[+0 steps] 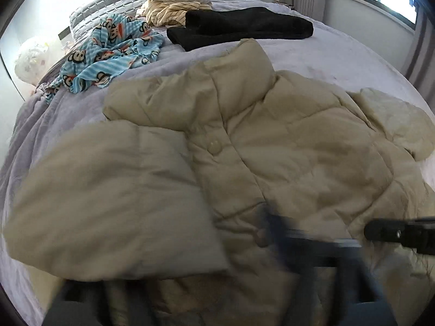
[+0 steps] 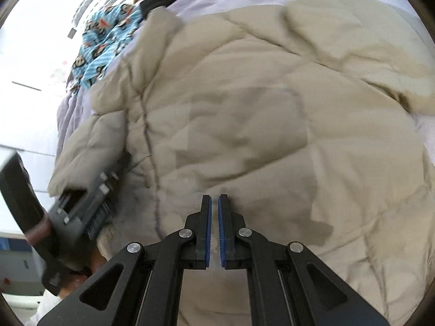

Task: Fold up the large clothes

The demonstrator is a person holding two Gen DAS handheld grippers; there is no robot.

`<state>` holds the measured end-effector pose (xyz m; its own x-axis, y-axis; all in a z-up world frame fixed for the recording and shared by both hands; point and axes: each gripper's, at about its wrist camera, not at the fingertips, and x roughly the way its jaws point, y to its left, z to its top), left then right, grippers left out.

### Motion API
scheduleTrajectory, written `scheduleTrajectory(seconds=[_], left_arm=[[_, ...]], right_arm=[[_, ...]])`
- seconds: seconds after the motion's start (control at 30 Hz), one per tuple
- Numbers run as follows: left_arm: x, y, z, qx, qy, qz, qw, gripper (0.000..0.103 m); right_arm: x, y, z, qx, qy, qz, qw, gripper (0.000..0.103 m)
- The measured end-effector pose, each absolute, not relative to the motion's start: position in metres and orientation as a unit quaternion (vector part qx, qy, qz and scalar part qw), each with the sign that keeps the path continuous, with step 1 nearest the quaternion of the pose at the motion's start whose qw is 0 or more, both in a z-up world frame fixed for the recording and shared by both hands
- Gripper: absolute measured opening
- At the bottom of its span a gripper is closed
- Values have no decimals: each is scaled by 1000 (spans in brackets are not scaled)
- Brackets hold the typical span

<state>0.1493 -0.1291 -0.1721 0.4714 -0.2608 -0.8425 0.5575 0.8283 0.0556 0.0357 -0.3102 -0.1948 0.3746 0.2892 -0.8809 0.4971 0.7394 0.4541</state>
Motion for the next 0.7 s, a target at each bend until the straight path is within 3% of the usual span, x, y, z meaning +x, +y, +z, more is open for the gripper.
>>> scheduleTrajectory(seconds=[0.13, 0.27, 0.33, 0.37, 0.4, 0.57, 0.7], left_arm=[[136, -127, -159, 179, 441, -248, 844, 90], [134, -84, -123, 114, 440, -256, 853, 90], [133, -55, -107, 85, 432, -244, 864, 90], [138, -32, -100, 70, 426, -222, 874, 90], [140, -16, -98, 62, 423, -199, 882, 90], [176, 67, -132, 30, 471, -44, 880, 90], [180, 99, -173, -6, 512, -3, 859, 90]], right_arm=[[43, -306, -198, 347, 560, -63, 750, 6], [58, -286, -182, 289, 566, -57, 770, 7], [67, -269, -168, 247, 560, -41, 790, 32], [72, -258, -159, 223, 554, -29, 801, 70], [77, -247, -151, 204, 547, -15, 812, 91], [100, -174, -127, 76, 519, 59, 850, 91], [120, -108, -145, -78, 522, 77, 846, 91]])
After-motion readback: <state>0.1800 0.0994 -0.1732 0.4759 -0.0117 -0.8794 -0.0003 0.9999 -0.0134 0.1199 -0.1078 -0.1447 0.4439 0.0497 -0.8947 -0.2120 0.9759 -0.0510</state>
